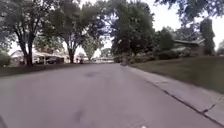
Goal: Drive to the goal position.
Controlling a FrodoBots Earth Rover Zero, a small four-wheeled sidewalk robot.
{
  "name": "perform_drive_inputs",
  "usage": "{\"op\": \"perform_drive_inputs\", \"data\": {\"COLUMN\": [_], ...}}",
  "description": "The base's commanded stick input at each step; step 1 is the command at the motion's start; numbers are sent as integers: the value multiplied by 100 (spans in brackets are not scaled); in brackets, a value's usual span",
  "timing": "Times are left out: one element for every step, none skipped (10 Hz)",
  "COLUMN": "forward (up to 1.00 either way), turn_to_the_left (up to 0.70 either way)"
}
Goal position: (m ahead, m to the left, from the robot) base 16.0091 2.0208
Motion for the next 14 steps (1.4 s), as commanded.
{"op": "perform_drive_inputs", "data": {"forward": [70, 70, 70, 70, 70, 70, 70, 70, 70, 70, 70, 70, 70, 70], "turn_to_the_left": [0, 0, 0, 0, 0, 0, 0, 0, 0, 0, 0, 0, -14, -27]}}
